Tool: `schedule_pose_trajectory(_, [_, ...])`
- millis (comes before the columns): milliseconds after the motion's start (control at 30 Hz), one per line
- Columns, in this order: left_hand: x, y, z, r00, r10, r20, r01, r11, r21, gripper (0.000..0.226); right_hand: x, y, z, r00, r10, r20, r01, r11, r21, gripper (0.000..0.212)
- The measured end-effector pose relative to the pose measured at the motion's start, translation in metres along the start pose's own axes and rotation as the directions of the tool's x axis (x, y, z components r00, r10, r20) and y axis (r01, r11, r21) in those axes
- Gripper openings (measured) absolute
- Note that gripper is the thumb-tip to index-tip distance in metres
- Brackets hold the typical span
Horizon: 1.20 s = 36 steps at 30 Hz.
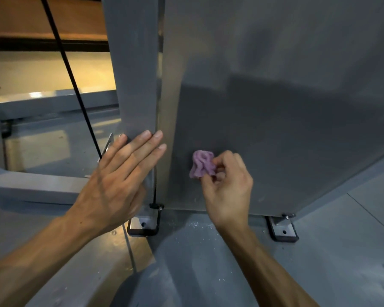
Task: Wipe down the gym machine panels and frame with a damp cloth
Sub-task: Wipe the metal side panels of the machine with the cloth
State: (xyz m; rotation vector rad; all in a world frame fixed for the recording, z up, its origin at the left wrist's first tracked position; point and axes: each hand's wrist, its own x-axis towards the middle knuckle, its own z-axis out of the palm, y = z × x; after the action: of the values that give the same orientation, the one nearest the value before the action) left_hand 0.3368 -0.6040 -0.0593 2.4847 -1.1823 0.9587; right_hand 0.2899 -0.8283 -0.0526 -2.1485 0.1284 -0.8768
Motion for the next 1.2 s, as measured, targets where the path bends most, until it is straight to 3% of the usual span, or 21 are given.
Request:
schedule_pose_trajectory(200, [0.002, 0.002, -0.005, 1.0, -0.015, -0.008, 0.015, 0.999, -0.035, 0.08, -0.009, -0.04, 0.041, 0.987, -0.128, 0.099, 0.127, 0.992, 0.011, 0.021])
schedule_pose_trajectory(367, [-0.001, 0.0, -0.007, 1.0, 0.002, -0.002, -0.002, 1.0, -0.011, 0.088, -0.008, -0.037, 0.031, 0.955, -0.222, 0.195, 0.24, 0.968, -0.074, 0.019])
schedule_pose_trajectory(600, [-0.002, 0.004, -0.006, 1.0, -0.01, 0.002, 0.01, 1.0, -0.012, 0.083, 0.002, 0.023, -0.038, 0.983, -0.129, 0.129, 0.15, 0.973, -0.177, 0.025])
schedule_pose_trajectory(767, [-0.002, 0.007, -0.006, 1.0, -0.023, 0.014, 0.024, 1.0, -0.014, 0.082, -0.002, 0.032, -0.036, 0.992, -0.042, 0.123, 0.068, 0.975, -0.212, 0.029])
schedule_pose_trajectory(1033, [0.0, 0.011, -0.003, 0.998, -0.061, 0.012, 0.061, 0.997, -0.039, 0.08, 0.039, -0.06, -0.008, 0.966, -0.257, 0.014, 0.257, 0.965, -0.047, 0.017])
schedule_pose_trajectory(1200, [0.0, 0.009, -0.002, 0.998, -0.057, 0.014, 0.057, 0.998, -0.014, 0.079, 0.023, -0.017, -0.013, 0.953, -0.267, 0.14, 0.29, 0.941, -0.177, 0.024])
